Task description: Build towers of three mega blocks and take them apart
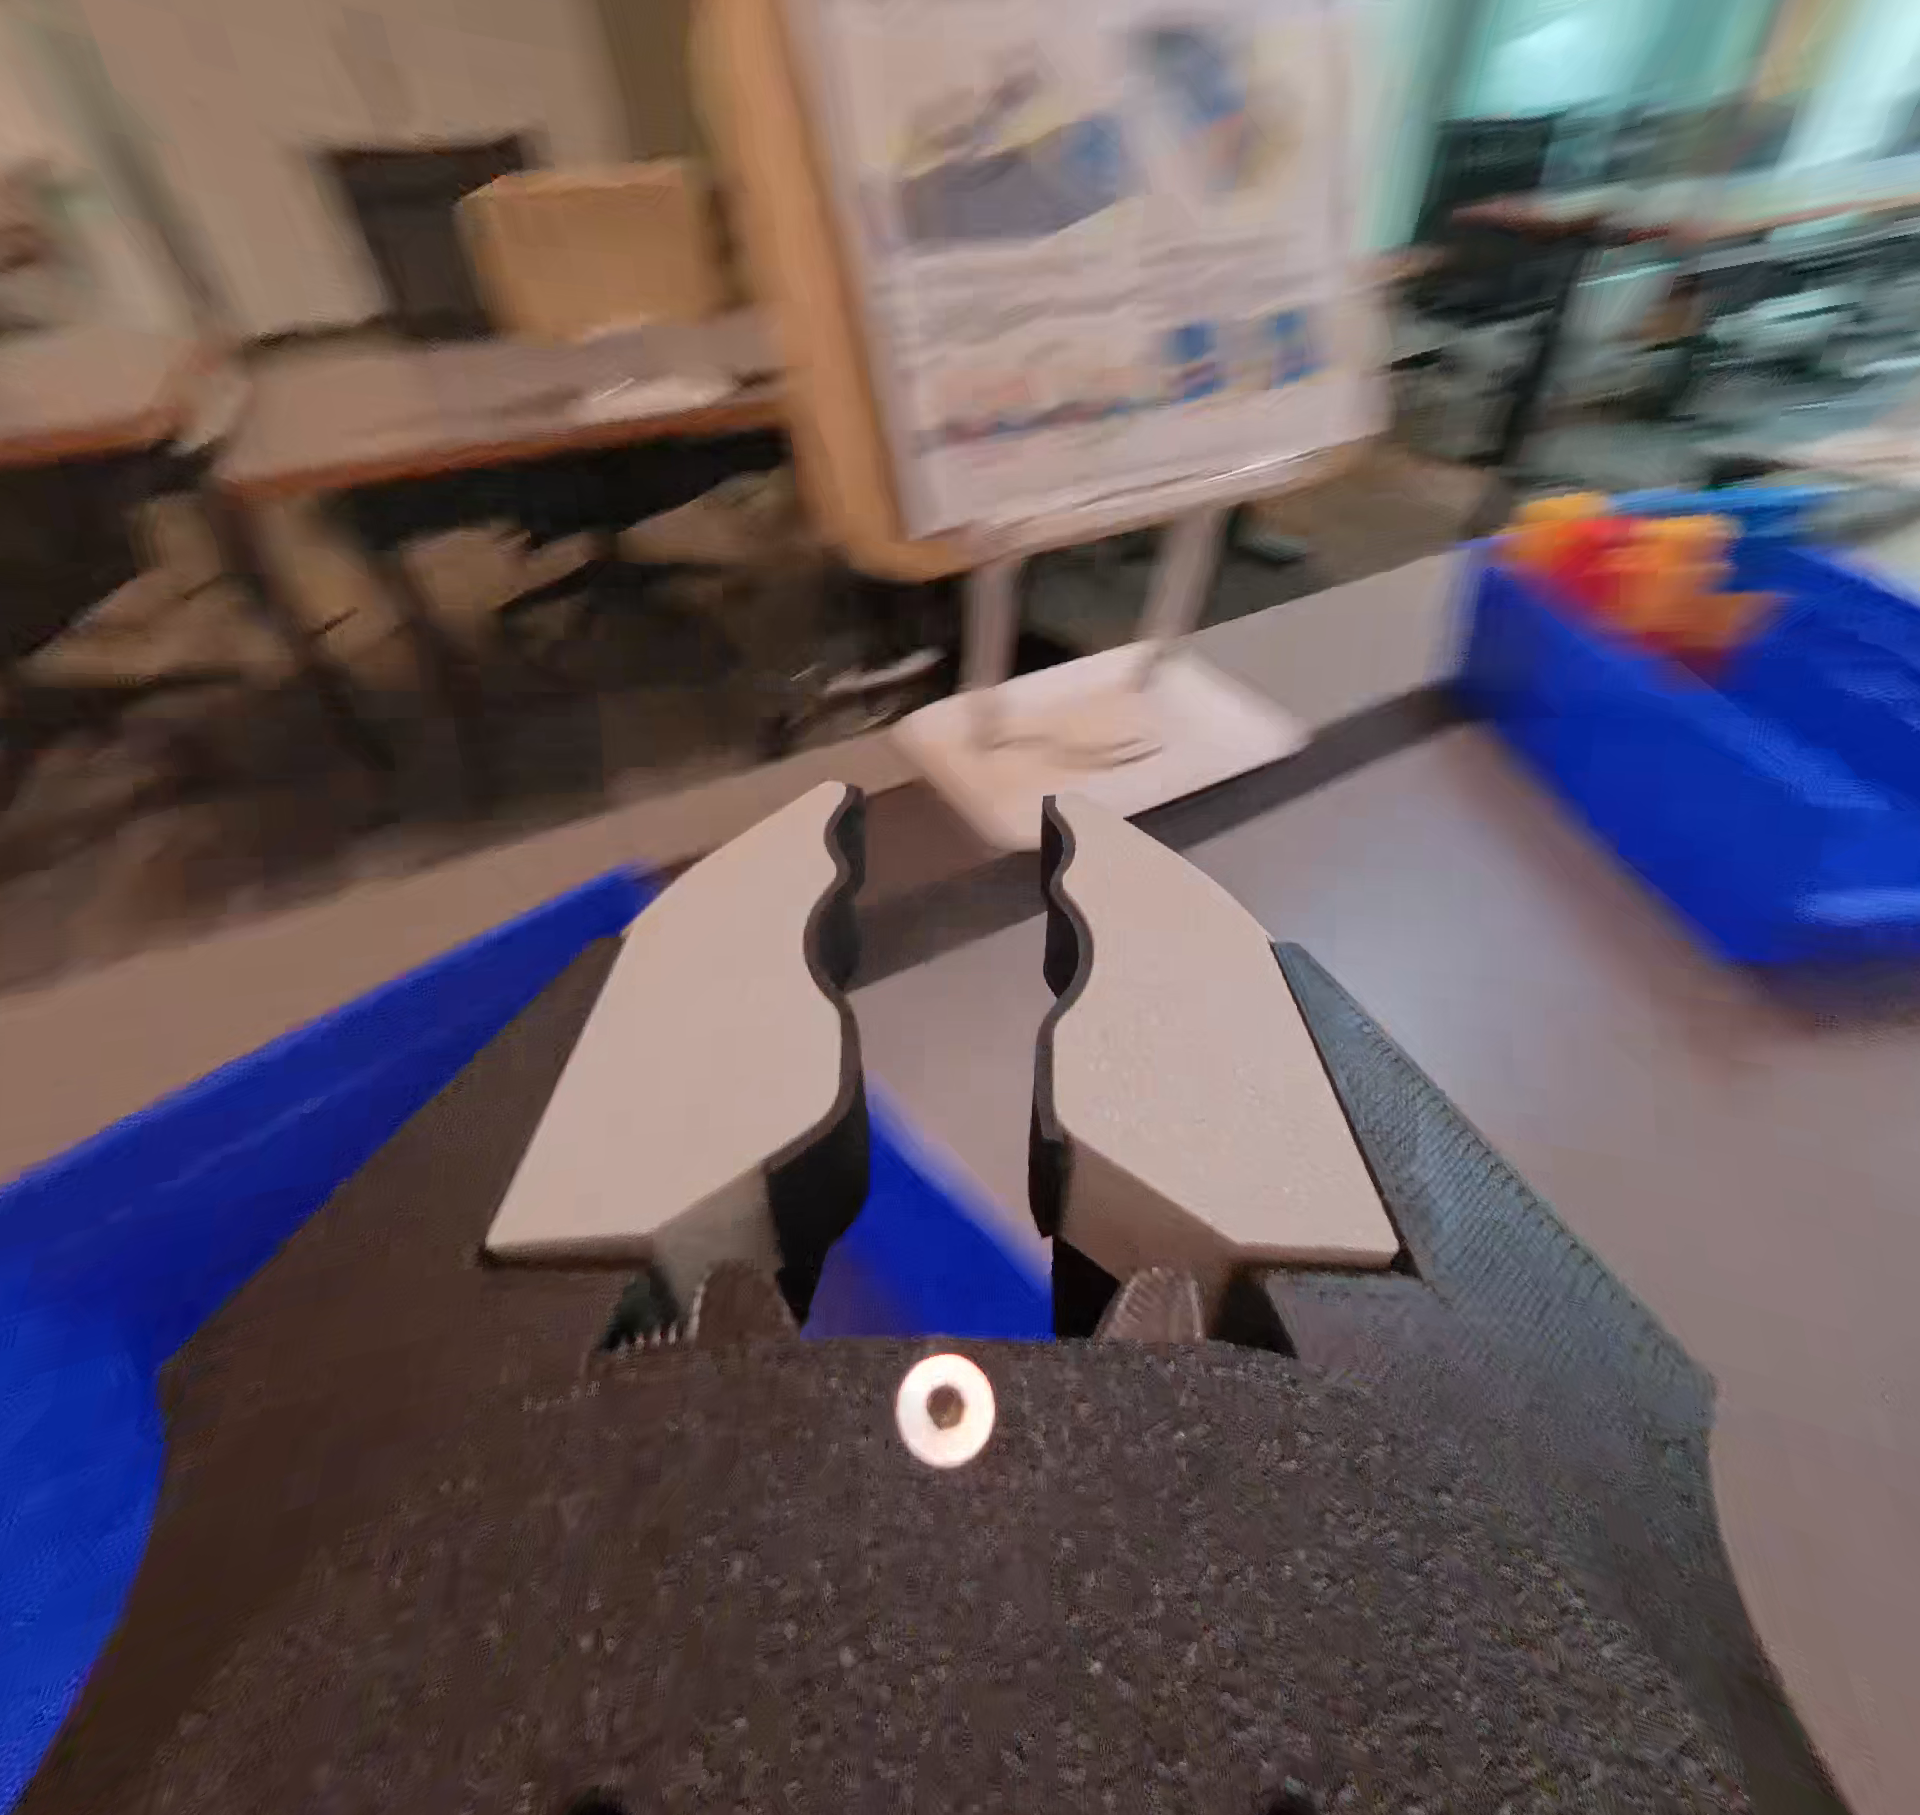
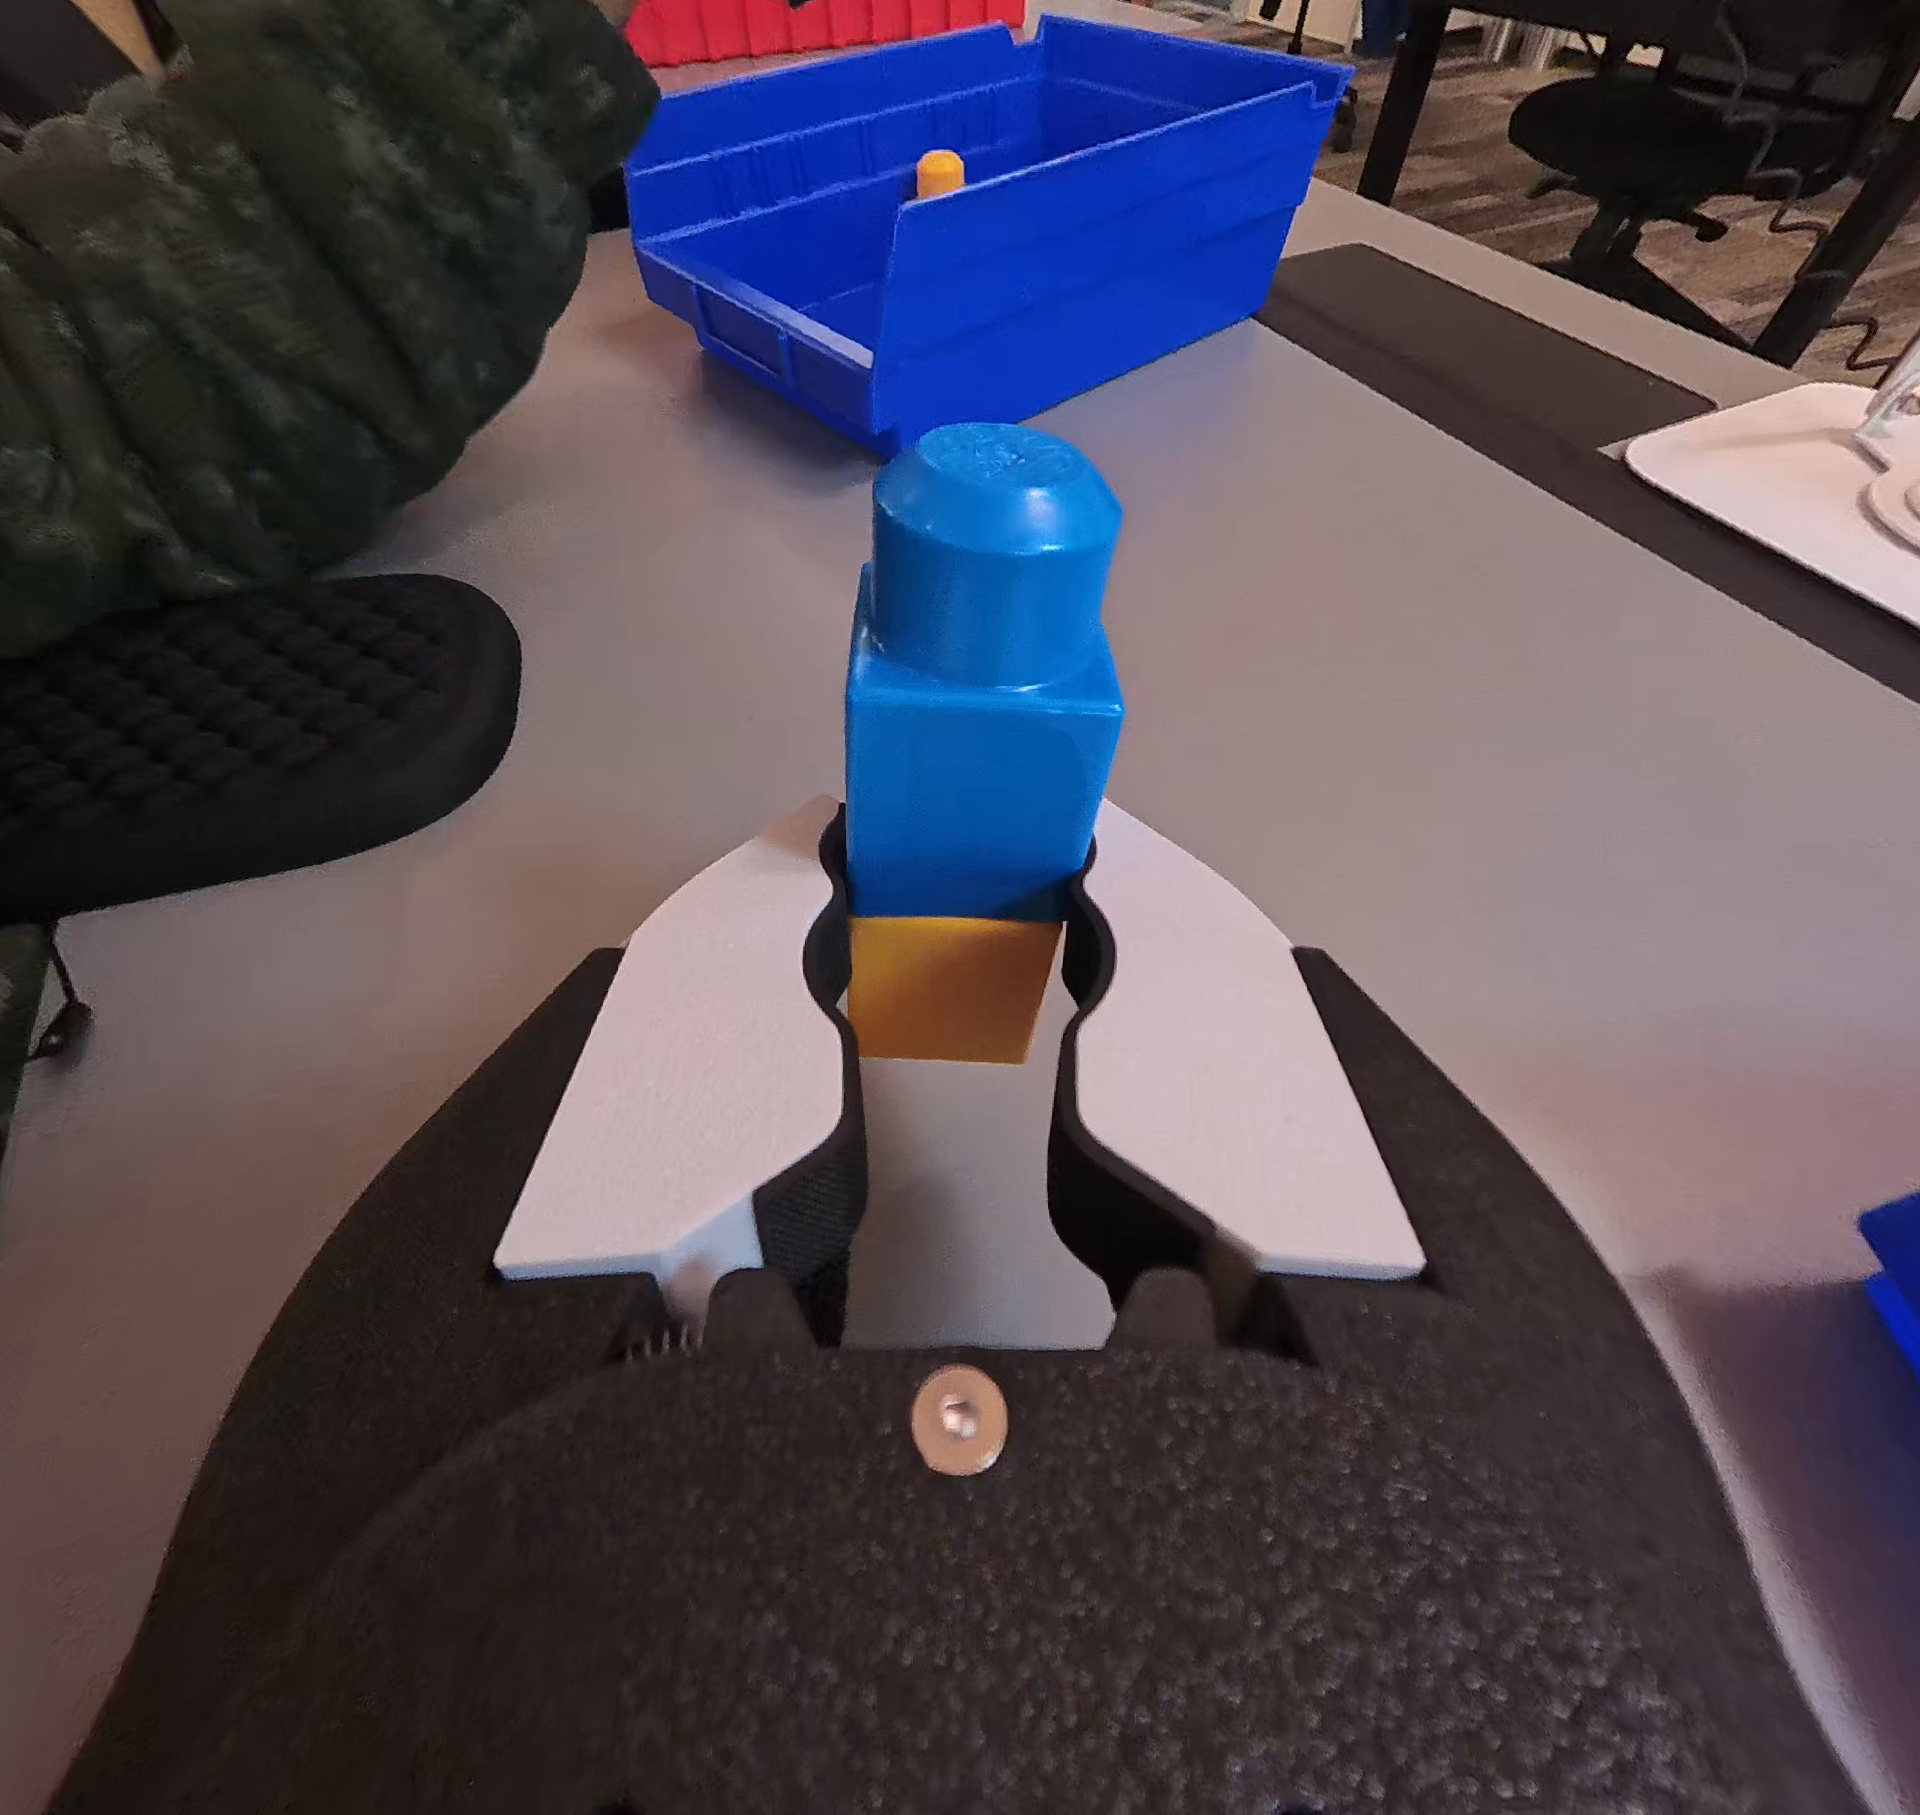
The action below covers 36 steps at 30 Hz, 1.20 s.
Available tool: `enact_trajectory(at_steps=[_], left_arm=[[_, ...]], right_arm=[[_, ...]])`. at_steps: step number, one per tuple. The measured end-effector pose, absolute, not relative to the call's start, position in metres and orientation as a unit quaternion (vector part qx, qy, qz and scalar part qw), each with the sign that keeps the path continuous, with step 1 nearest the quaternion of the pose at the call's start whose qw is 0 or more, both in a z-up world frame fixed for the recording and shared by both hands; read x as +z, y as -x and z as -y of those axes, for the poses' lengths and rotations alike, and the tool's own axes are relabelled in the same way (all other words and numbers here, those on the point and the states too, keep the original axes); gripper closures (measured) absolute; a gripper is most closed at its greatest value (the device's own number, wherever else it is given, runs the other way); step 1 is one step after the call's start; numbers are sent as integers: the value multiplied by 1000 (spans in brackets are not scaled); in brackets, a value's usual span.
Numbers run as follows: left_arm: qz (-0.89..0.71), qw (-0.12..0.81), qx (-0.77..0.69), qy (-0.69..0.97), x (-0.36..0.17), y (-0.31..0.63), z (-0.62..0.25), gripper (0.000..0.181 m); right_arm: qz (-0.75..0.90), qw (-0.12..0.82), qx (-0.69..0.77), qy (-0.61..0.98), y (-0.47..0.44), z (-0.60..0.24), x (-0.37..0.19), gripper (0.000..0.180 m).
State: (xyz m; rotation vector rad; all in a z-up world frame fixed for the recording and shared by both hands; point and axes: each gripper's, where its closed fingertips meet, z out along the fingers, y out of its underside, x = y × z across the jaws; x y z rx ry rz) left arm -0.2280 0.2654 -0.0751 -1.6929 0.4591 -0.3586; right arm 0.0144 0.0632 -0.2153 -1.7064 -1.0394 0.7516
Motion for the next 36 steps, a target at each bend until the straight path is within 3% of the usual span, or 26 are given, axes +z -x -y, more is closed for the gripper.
enact_trajectory(at_steps=[3,6,16,20,23,25,30,34,36], left_arm=[[-110,512,31,852,-145,339,-293,149],[-106,404,75,906,-198,378,-289,140],[-93,369,46,924,-269,370,-322,124],[-115,353,70,926,-278,364,-327,138],[-130,342,81,927,-284,362,-325,169],[-130,353,87,922,-279,363,-326,180],[-108,409,99,901,-247,369,-326,180],[-92,436,152,882,-204,391,-315,161],[-98,407,160,894,-196,400,-301,143]], right_arm=[[431,479,301,703,-12,-63,-219,142],[433,472,299,708,-10,-64,-224,142],[441,450,301,716,-9,-62,-234,142],[442,447,302,717,-8,-62,-235,142],[442,441,302,720,-8,-62,-238,142],[443,439,299,722,-8,-62,-239,142],[444,440,295,723,-9,-62,-239,142],[443,444,294,722,-10,-63,-237,142],[442,442,294,723,-10,-63,-238,141]])
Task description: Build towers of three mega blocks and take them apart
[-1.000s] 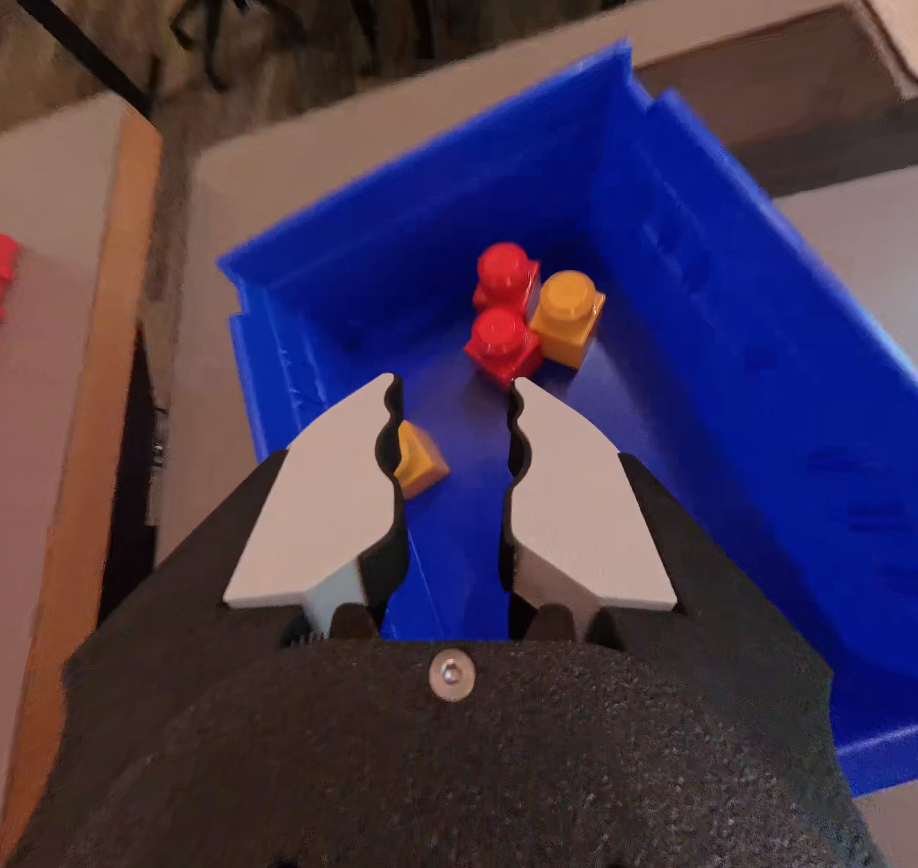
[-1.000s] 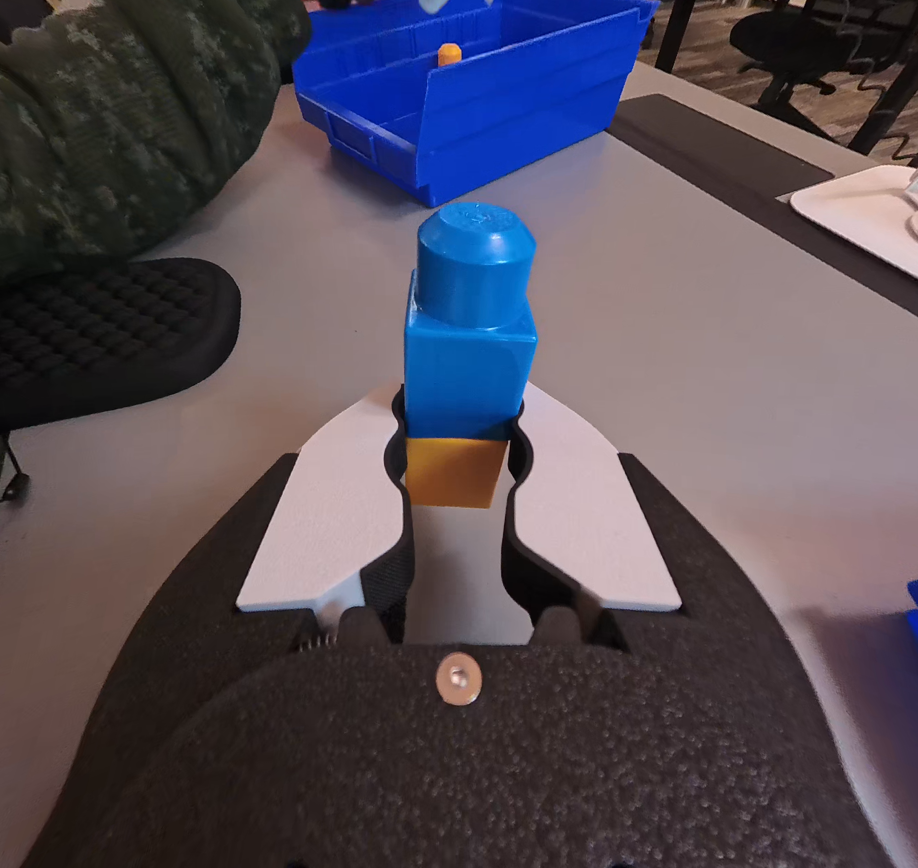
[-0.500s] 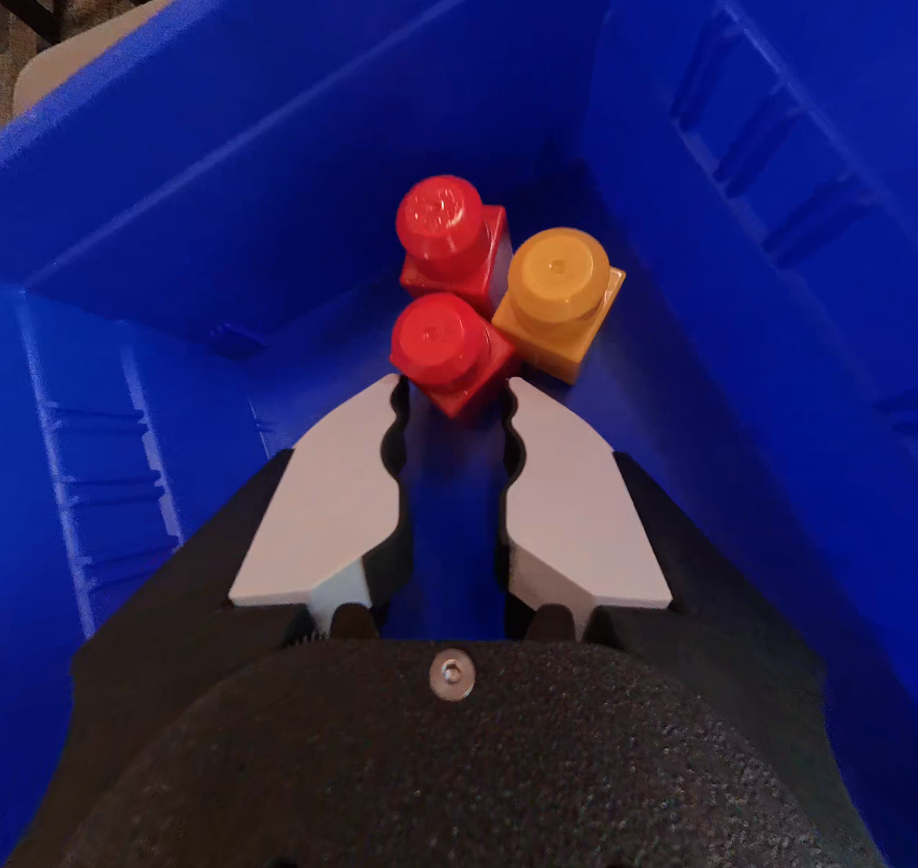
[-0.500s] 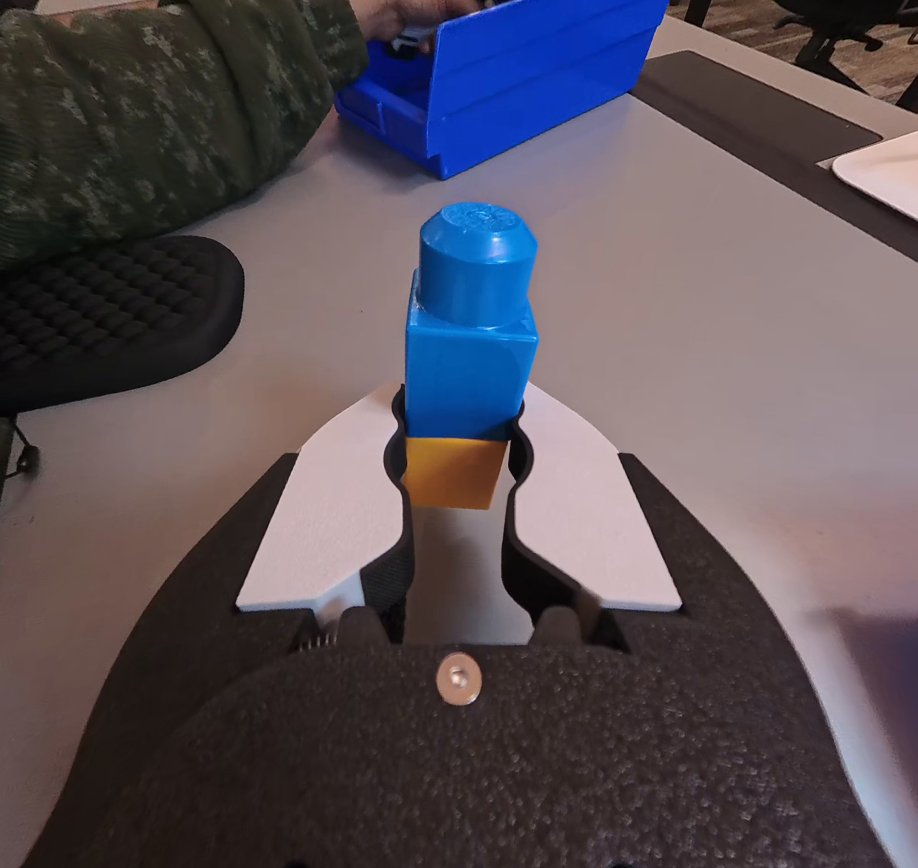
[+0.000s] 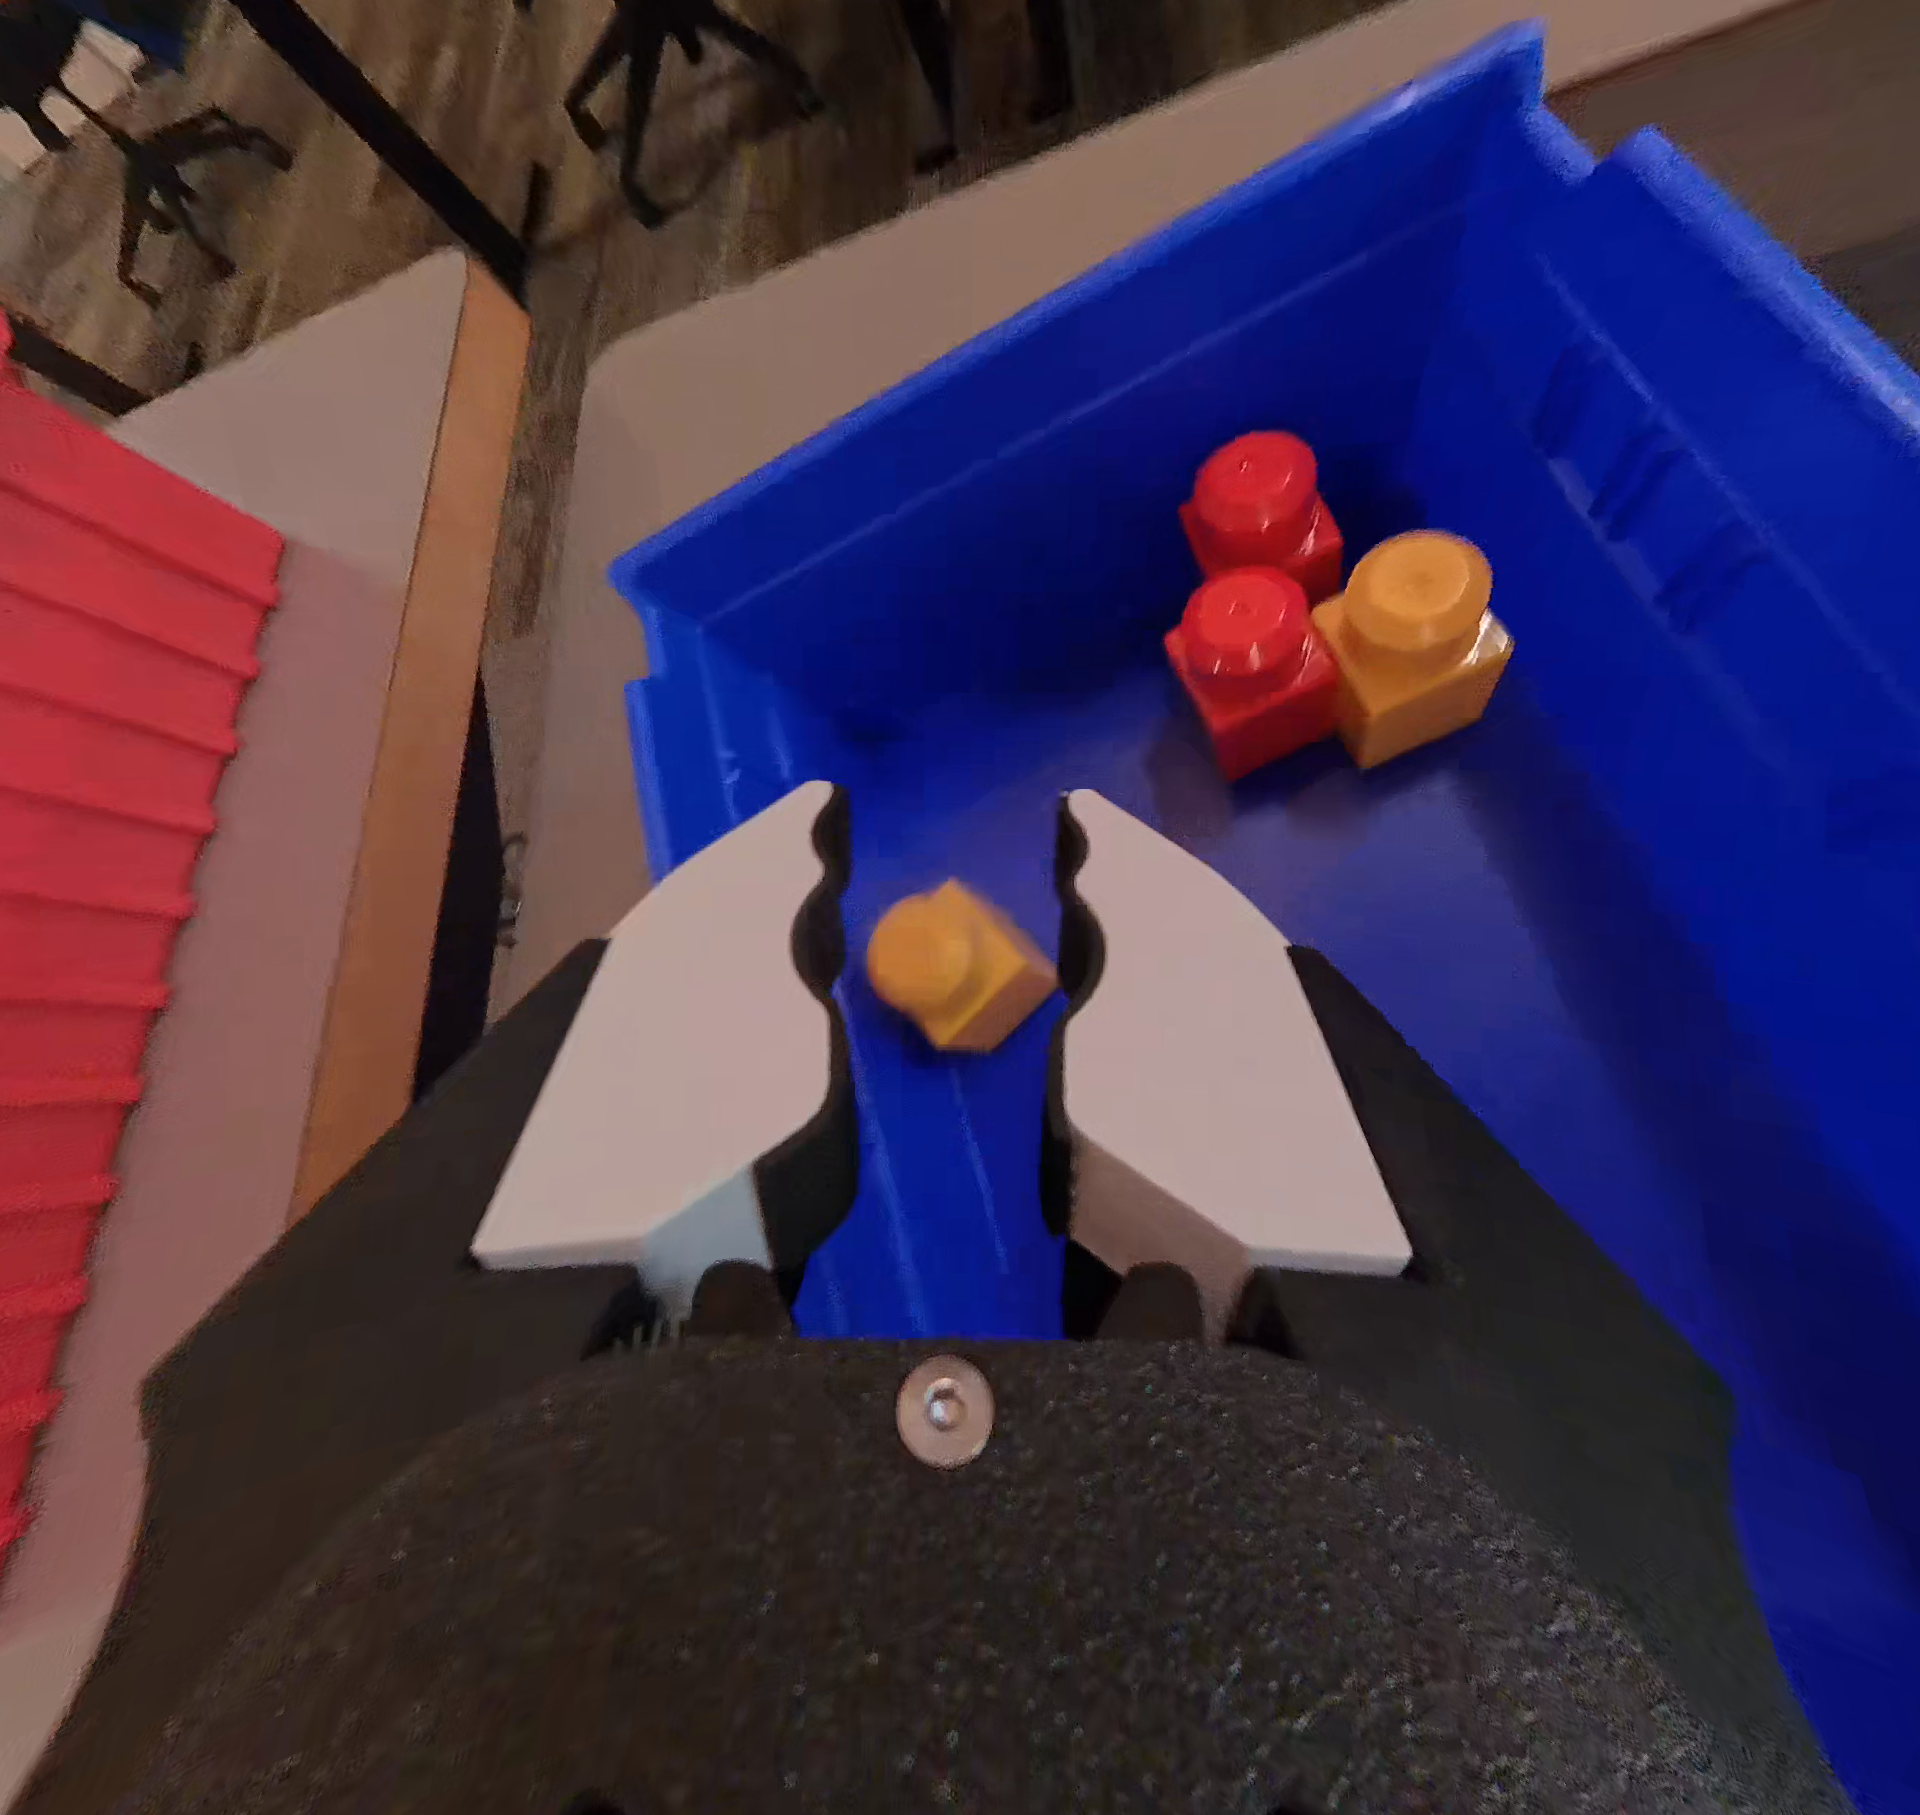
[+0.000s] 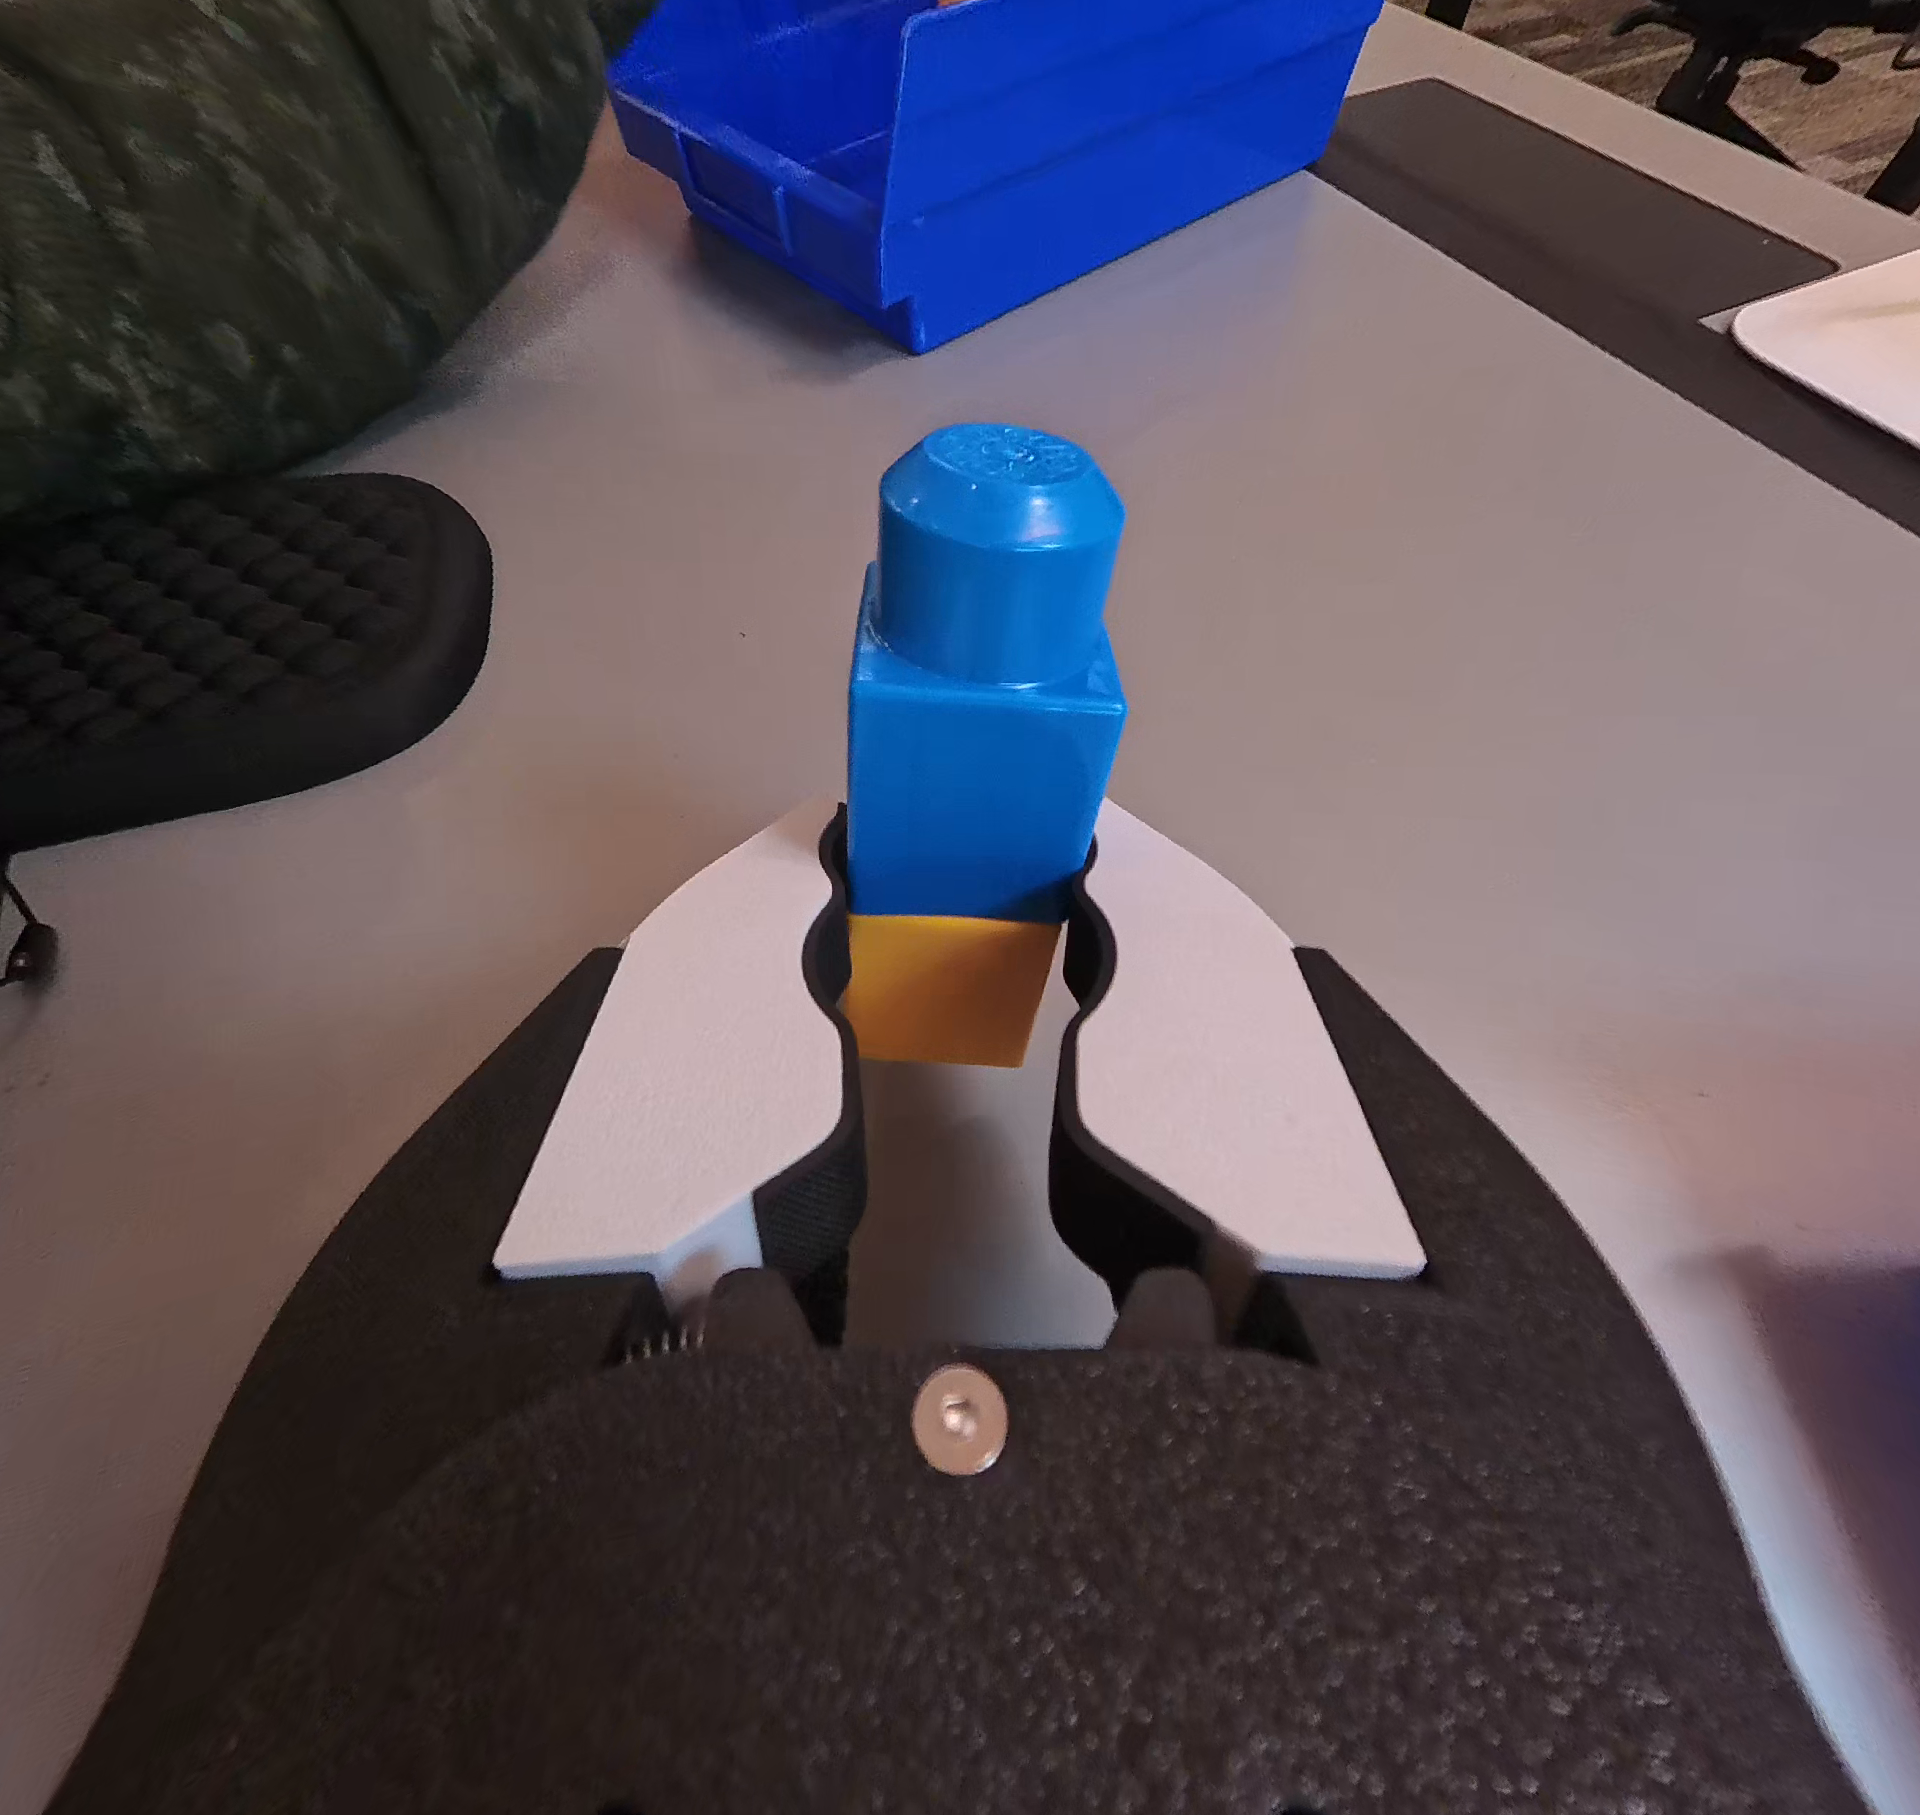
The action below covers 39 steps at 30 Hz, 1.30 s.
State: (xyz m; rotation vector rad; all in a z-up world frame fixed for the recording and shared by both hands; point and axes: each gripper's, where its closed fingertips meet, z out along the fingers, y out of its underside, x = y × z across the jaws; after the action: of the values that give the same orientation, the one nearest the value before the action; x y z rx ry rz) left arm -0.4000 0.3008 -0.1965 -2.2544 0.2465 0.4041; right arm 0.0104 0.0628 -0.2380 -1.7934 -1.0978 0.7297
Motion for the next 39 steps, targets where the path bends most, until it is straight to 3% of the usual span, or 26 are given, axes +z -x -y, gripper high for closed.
enact_trajectory(at_steps=[2,16,21,30,34,39], left_arm=[[-104,359,169,912,-196,409,-283,128],[-148,263,213,929,-210,426,-250,135],[-268,171,213,924,-225,423,-266,124],[-392,26,257,883,-260,428,-286,118],[-430,-15,274,860,-285,434,-284,132],[-459,22,310,832,-262,422,-280,143]], right_arm=[[443,438,293,725,-10,-63,-240,141],[444,421,296,734,-10,-62,-247,141],[444,410,309,734,-8,-60,-249,141],[440,416,309,734,-11,-62,-247,141],[443,416,306,733,-11,-62,-248,141],[449,419,301,730,-11,-61,-247,141]])
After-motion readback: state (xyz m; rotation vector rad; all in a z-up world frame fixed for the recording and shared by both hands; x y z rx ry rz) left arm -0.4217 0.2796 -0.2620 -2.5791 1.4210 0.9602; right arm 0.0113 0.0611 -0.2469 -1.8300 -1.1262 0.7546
